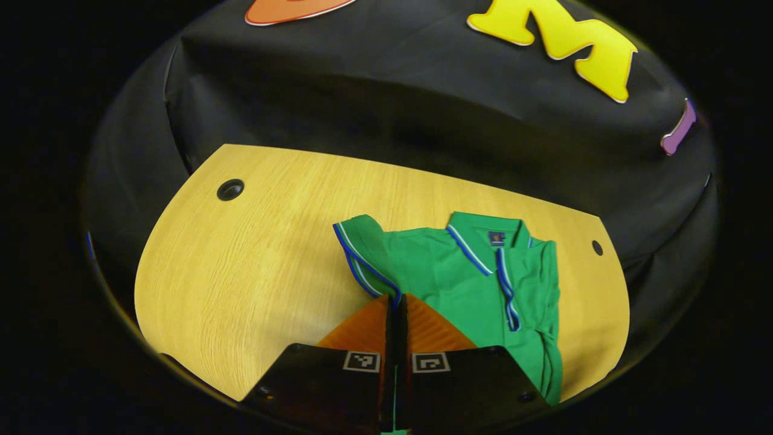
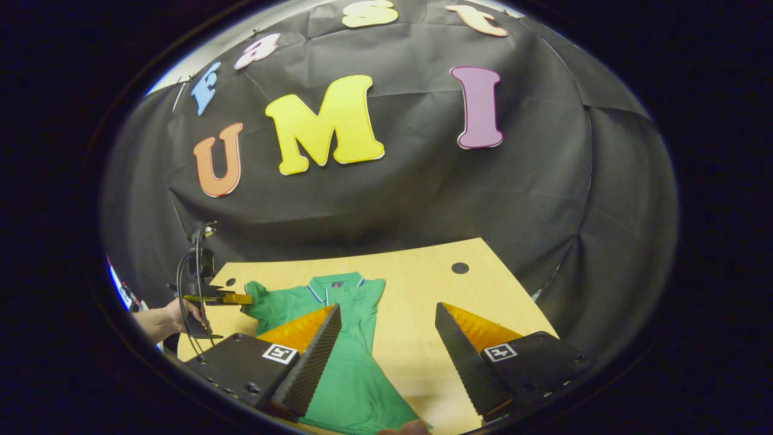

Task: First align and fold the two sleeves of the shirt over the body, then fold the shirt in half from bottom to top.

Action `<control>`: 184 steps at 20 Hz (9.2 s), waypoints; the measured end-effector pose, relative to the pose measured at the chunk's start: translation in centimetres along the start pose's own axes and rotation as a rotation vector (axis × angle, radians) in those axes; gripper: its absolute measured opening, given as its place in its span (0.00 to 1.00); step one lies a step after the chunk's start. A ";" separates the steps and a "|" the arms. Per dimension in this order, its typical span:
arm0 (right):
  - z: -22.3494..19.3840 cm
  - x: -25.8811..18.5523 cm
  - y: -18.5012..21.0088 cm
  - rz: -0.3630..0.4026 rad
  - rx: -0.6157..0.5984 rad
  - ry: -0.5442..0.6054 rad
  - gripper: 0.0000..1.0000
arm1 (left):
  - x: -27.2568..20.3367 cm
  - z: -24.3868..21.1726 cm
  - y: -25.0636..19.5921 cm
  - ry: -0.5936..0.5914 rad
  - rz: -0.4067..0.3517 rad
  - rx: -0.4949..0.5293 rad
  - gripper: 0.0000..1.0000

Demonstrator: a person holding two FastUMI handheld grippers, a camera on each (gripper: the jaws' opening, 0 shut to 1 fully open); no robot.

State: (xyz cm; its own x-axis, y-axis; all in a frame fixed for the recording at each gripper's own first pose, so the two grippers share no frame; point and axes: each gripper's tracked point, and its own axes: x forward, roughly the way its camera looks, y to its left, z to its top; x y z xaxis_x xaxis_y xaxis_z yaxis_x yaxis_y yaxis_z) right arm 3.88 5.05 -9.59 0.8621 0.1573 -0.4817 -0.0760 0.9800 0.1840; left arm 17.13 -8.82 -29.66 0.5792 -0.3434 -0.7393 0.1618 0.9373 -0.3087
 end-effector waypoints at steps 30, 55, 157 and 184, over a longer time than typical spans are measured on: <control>-2.8 -2.3 0.8 0.054 -0.072 0.019 0.96 | -15.4 -0.7 -6.2 -0.275 -0.001 0.174 1.00; -30.1 -6.5 -5.4 0.135 -0.278 0.692 0.97 | -22.2 -31.1 -0.8 0.333 -0.028 0.143 1.00; 0.4 33.0 2.7 0.094 -0.137 0.253 0.33 | 0.0 29.8 -10.3 -0.209 0.095 0.073 0.89; 12.3 -7.4 9.4 0.077 -0.208 -0.371 0.97 | -39.6 28.6 -19.7 -0.739 0.122 0.171 1.00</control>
State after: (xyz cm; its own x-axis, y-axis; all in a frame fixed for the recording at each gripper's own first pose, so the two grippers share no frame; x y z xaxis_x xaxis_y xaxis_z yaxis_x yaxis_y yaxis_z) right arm 2.94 11.62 6.25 0.9688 0.2136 -0.1256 -0.2138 0.9768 0.0121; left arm 13.82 -11.99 22.83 0.9747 -0.1643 -0.1515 0.1486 0.9828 -0.1095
